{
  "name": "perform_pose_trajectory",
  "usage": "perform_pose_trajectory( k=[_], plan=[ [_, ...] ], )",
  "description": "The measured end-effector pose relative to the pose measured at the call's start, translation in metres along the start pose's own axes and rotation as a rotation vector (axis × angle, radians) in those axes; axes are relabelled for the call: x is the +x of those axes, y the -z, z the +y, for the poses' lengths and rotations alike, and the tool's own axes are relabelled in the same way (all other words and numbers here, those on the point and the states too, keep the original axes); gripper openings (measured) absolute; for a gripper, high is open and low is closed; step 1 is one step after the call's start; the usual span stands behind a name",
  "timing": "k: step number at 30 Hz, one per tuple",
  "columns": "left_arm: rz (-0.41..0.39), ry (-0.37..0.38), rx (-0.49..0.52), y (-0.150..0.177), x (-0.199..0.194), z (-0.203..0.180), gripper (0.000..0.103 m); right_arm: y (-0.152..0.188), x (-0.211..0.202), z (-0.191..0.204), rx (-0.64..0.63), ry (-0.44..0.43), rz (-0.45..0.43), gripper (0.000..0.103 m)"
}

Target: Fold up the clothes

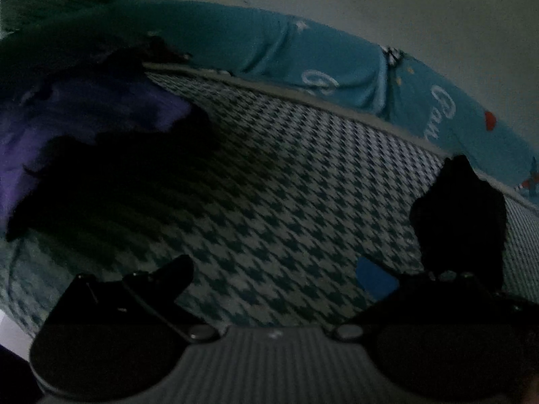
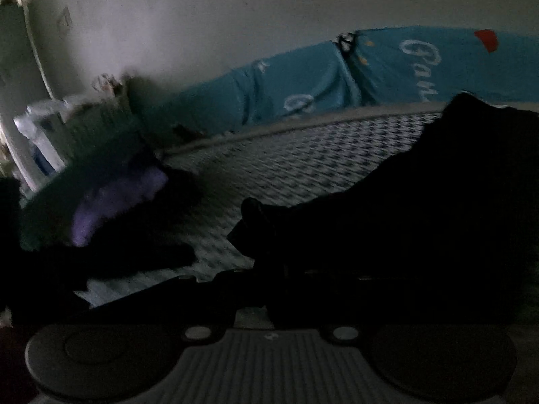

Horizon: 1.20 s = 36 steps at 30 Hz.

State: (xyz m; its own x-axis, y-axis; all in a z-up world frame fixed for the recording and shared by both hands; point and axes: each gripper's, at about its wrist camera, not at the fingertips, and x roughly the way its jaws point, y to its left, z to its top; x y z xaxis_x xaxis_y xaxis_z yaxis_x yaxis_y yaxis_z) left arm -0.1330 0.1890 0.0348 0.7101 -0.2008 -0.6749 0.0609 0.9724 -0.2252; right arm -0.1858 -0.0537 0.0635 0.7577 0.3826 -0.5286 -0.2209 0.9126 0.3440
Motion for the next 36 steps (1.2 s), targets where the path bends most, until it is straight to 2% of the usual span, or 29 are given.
perform_pose_trajectory(
  k=[6,9,12,14,15,18,21,28,36],
  plan=[
    [-0.127,-0.134,-0.056,-0.017,-0.025,0.031,0.103,-0.005,0.031,0.04,-0.012,-0.1,0.015,0.011],
    [-0.158,-0.182,-0.102,-0.024,-0.032,0.05,0.103,-0.002,0.049,0.053,-0.022,-0.134,0.027,0.011],
    [-0.162,-0.208,-0.138,-0.027,-0.034,0.063,0.103,0.001,0.065,0.063,-0.014,-0.188,0.056,0.011],
    [-0.157,-0.222,-0.149,-0.027,-0.033,0.068,0.103,0.004,0.074,0.067,0.004,-0.238,0.095,0.019],
    [-0.155,-0.225,-0.149,-0.027,-0.033,0.069,0.103,0.005,0.075,0.07,-0.003,-0.249,0.103,0.019],
    [-0.147,-0.224,-0.13,-0.026,-0.031,0.066,0.103,0.009,0.068,0.075,-0.044,-0.272,0.08,0.027],
    [-0.137,-0.21,-0.109,-0.023,-0.029,0.06,0.103,0.01,0.056,0.073,-0.091,-0.237,0.051,0.029],
    [-0.074,-0.153,-0.06,-0.013,-0.018,0.043,0.103,0.025,0.03,0.04,-0.159,-0.106,0.031,0.029],
    [-0.016,-0.114,0.025,-0.001,-0.004,0.022,0.103,0.048,0.015,0.011,-0.127,-0.04,0.06,0.03]
  ],
)
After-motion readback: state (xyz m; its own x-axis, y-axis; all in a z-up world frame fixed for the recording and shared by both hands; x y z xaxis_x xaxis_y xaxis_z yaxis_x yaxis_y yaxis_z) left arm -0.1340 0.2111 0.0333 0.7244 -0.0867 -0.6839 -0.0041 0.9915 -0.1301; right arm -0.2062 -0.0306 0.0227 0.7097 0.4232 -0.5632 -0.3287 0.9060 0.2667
